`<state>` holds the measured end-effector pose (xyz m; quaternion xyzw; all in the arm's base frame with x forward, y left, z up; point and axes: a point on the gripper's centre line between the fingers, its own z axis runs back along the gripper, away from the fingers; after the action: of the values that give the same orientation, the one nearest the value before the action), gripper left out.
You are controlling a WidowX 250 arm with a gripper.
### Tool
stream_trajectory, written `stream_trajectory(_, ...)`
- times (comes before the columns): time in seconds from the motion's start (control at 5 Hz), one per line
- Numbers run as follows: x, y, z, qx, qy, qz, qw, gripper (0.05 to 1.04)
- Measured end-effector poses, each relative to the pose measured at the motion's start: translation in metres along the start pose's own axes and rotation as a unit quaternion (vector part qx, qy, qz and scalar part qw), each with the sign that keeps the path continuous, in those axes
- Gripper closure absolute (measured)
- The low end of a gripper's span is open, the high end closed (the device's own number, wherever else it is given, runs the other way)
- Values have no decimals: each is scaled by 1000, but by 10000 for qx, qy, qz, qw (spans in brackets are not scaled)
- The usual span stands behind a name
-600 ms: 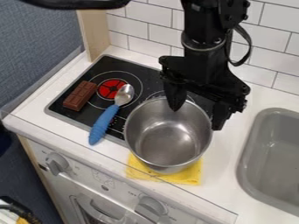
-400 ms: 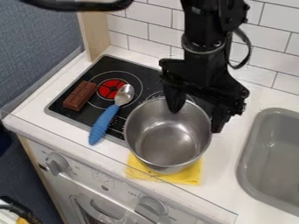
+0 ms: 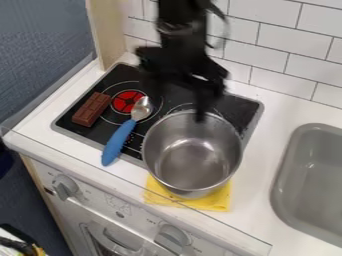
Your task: Move the blue spoon on the top of the left burner
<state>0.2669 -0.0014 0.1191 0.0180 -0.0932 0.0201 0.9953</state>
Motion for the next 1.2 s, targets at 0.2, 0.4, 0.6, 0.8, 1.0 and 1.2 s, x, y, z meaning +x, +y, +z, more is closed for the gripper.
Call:
stream_trajectory(0.2, -4, 43, 0, 290, 84, 506, 9983, 82)
stream_trajectory(0.4, -5, 70, -17, 270, 277, 796, 9961, 82)
stream_trajectory(0.6, -4, 83, -34, 232, 462, 897, 9946, 82)
stream_trajectory(0.8, -6, 83, -63, 116, 765, 913, 9928, 82)
stream_trajectory(1.0, -3, 80, -83, 161, 935, 869, 9917, 82)
stream_trajectory(1.2, -1, 79, -101, 226, 1045, 763, 9913, 82)
